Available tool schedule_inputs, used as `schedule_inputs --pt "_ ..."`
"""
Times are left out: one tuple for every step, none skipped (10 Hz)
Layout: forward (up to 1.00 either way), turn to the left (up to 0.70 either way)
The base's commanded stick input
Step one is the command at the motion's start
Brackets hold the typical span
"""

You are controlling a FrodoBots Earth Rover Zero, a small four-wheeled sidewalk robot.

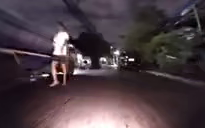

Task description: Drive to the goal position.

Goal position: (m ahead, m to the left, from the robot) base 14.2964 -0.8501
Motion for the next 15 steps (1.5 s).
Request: schedule_inputs --pt "1.0 0.0" --pt "1.0 0.0" --pt "1.0 0.0" --pt "1.0 0.0" --pt "1.0 0.0" --pt "1.0 0.2" --pt "1.0 0.27" --pt "1.0 0.27" --pt "1.0 0.27" --pt "1.0 0.27" --pt "1.0 0.27" --pt "1.0 0.27" --pt "1.0 0.27" --pt "1.0 0.27" --pt "1.0 0.27"
